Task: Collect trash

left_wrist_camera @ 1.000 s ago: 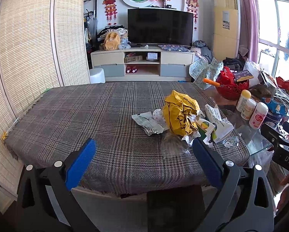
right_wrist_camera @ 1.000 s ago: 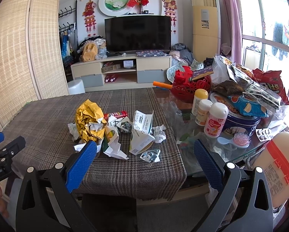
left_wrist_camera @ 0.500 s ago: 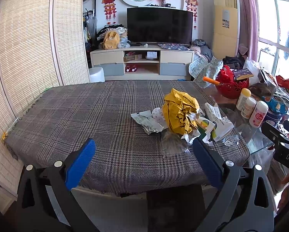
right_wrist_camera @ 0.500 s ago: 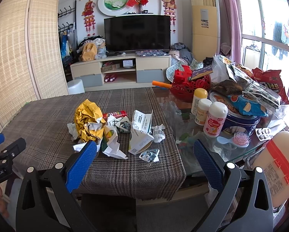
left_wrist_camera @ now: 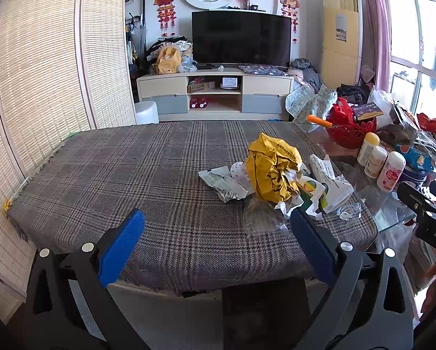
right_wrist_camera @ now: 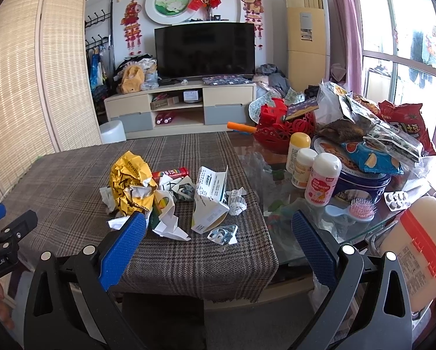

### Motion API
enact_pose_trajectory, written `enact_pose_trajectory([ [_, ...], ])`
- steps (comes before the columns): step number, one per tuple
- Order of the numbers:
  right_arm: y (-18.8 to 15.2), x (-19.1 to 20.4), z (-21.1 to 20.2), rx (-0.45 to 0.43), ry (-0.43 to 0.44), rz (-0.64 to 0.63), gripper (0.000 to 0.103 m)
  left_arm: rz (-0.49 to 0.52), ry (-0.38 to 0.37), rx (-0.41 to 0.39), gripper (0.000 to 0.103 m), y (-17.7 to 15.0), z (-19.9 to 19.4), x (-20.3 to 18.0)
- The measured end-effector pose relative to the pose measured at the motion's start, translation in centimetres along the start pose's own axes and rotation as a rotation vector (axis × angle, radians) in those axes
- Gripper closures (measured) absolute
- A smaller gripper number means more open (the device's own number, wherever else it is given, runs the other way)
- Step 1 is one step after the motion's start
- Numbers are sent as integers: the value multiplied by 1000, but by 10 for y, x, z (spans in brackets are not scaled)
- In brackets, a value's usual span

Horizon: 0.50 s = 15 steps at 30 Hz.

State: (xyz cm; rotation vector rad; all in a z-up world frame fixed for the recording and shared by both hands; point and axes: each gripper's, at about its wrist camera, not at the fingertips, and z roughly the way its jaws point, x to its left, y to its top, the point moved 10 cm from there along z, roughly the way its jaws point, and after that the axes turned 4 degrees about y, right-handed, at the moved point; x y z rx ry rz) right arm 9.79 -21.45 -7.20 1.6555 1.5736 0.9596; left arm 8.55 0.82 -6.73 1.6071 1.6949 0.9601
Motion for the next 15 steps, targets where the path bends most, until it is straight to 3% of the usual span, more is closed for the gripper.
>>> enact_pose_trajectory([
  [9,-7,-3,8,51,12,0,3,33,21,-5,8,-2,0,4],
  [15,-24,-9,28,152,39,9,3,44,-1,60,8,-12,10,5],
])
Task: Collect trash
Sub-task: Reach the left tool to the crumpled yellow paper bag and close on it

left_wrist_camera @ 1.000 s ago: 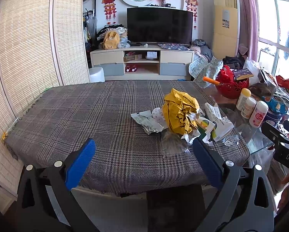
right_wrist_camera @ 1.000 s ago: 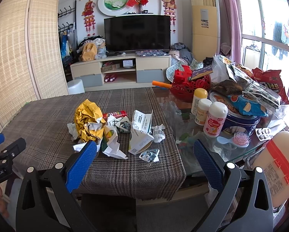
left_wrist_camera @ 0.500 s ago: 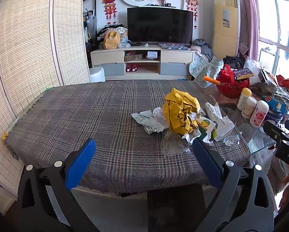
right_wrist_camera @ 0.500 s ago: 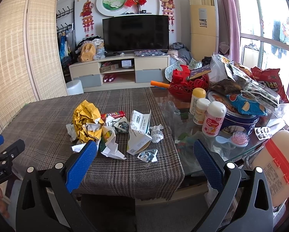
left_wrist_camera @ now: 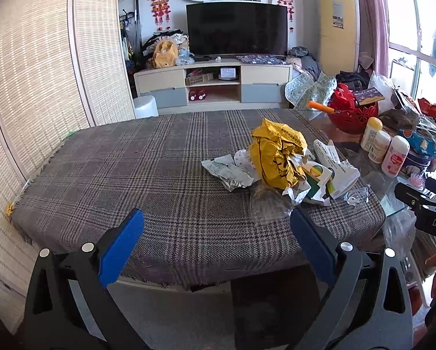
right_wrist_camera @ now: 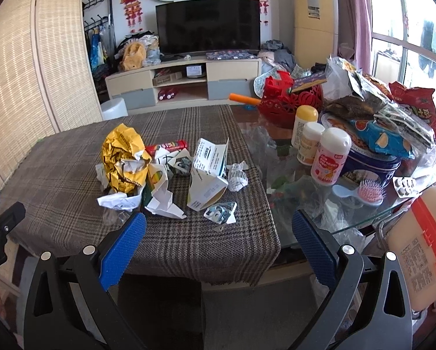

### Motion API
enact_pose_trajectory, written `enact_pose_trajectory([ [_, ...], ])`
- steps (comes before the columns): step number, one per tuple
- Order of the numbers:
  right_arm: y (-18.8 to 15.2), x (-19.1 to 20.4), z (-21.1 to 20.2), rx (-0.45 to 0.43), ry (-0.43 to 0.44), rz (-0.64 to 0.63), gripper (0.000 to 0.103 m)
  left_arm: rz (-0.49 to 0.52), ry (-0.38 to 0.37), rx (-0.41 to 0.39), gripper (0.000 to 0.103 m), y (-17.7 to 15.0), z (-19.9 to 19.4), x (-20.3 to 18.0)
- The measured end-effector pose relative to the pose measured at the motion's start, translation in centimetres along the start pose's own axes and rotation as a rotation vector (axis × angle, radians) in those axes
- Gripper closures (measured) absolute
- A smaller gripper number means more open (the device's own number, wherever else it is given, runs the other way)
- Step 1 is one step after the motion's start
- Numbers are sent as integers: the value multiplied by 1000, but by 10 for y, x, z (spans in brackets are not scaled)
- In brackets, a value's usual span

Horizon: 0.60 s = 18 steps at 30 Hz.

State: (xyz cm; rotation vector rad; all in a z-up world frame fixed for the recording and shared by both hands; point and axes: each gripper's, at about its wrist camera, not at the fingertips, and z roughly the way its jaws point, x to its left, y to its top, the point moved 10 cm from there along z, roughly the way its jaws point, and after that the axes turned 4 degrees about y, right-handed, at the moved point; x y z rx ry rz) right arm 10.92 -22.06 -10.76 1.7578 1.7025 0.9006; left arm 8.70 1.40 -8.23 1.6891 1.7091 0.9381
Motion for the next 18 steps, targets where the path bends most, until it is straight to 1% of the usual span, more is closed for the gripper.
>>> enact_pose_trajectory([
  [2,-6,-3,6,29,1,6,3,-3,-7,28,8,-4,5,-1],
  [4,-10,-8,10,44,-23,7,3,3,-4,37,8,-7,8,-2],
  [6,-13,-12,14,60,-24,17,3,7,-5,52,8,-9,13,-3],
  [12,-14,-20,30,103,-6,53,3,-7,-53,149,8,-17,37,-12],
  [18,-1,-25,44,135,39,93,3,-21,-96,182,8,6,56,-23],
])
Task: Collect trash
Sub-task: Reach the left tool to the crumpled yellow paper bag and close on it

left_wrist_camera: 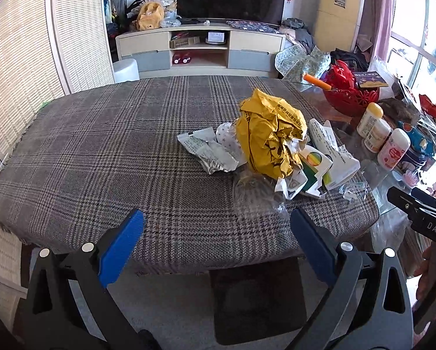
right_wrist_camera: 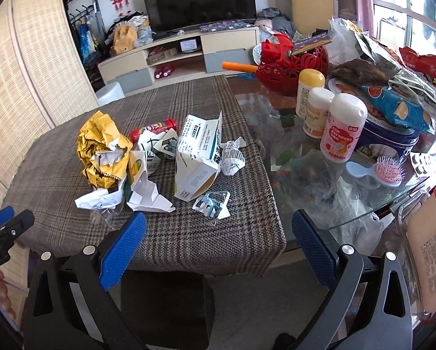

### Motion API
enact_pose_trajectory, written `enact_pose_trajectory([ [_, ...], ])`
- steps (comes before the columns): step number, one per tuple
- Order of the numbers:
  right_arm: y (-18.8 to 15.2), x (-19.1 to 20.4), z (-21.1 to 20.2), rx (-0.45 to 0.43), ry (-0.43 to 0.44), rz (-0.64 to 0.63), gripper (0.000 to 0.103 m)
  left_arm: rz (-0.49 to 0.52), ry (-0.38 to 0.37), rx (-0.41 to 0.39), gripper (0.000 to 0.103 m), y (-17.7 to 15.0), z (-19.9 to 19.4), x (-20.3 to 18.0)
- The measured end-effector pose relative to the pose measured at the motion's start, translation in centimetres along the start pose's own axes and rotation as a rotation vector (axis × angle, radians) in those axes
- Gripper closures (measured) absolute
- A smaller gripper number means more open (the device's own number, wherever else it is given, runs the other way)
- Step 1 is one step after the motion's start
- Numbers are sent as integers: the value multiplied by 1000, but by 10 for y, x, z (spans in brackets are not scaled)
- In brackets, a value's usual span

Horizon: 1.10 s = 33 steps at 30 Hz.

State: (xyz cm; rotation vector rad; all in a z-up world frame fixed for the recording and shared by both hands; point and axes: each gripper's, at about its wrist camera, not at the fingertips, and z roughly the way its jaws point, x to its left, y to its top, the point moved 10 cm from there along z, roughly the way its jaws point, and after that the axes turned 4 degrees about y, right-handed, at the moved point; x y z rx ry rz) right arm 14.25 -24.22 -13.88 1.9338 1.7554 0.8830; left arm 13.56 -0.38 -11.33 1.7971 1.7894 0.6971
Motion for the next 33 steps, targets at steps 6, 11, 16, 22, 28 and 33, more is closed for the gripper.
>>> enact_pose_trajectory([
  [6,18,-9,18,74,63,66,15,21,24,-4,8,40,5,-3],
  [11,13,2,39,183,73,22,48,72,10,31,14,62,14,-18],
  [16,5,1,58,227,75,46,49,52,-47,77,14,77,30,-31],
  [22,-2,-4,72,236,87,61,49,50,-64,118,8,88,58,-46],
  [28,-3,-2,84,249,93,54,49,72,-52,148,8,92,85,-65],
  [33,-4,-2,95,265,83,31,49,101,-28,188,8,87,105,-77],
])
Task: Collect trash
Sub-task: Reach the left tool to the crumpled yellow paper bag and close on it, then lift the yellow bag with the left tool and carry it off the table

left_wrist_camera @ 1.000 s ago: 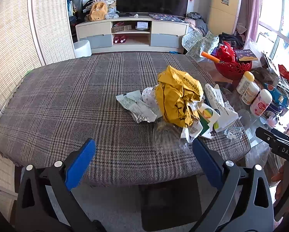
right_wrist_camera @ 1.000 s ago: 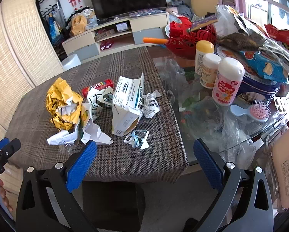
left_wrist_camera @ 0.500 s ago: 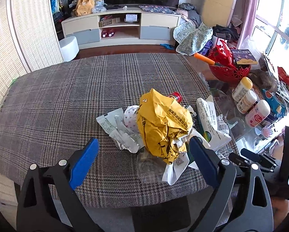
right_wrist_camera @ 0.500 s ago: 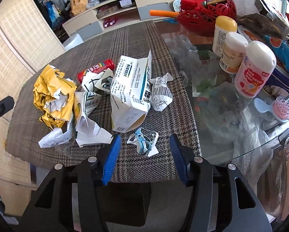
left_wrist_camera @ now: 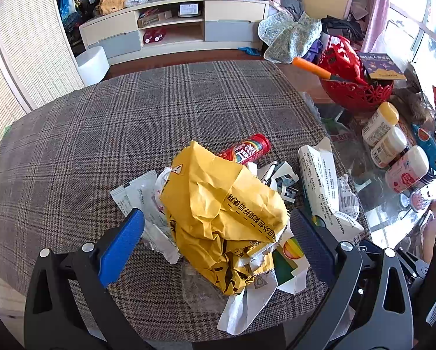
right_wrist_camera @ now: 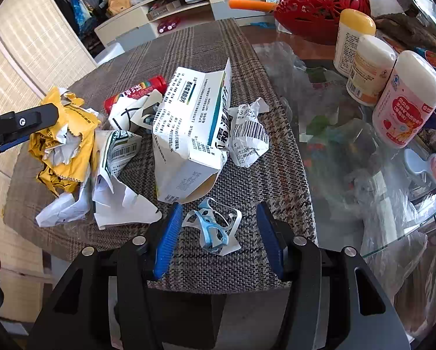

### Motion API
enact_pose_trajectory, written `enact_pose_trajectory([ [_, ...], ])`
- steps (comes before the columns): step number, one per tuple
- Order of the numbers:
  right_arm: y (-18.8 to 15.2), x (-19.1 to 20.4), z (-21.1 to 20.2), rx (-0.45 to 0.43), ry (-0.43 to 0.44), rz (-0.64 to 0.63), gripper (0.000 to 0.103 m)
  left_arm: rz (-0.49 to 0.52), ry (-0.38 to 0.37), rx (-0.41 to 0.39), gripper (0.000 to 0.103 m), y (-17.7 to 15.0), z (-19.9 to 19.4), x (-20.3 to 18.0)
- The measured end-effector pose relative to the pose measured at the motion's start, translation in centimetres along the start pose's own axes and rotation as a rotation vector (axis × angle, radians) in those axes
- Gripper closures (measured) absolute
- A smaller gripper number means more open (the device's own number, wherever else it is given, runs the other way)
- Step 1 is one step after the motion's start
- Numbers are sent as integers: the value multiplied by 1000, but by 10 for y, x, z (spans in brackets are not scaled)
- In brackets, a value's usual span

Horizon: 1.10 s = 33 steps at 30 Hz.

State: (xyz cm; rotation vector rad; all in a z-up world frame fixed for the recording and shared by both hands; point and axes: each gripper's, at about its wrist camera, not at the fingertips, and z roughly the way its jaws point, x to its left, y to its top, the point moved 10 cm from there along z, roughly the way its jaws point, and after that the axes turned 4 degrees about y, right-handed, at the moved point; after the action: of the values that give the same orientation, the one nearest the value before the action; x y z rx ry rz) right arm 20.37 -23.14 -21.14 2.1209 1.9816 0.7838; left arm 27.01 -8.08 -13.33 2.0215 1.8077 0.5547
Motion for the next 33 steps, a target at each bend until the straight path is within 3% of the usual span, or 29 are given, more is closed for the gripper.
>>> enact_pose_trajectory([
  [2,0,-2,4,7,6,3,50,4,7,5,8,1,7,-3],
  [7,2,-3,1,10,18,-10,71,-1,-13,17,10,4,17,-7],
  [12,-3,0,-6,13,13,-22,85,-11,-44,34,28,3,19,-11],
  [21,-12,7,-20,-13,6,-50,90,8,-64,-22,39,5,-2,-9],
  [29,-3,17,-57,-78,20,-68,90,-9,-48,-156,39,30,-70,4],
  [33,-1,27,-84,-114,27,-82,90,-8,-39,-196,39,28,-110,6],
])
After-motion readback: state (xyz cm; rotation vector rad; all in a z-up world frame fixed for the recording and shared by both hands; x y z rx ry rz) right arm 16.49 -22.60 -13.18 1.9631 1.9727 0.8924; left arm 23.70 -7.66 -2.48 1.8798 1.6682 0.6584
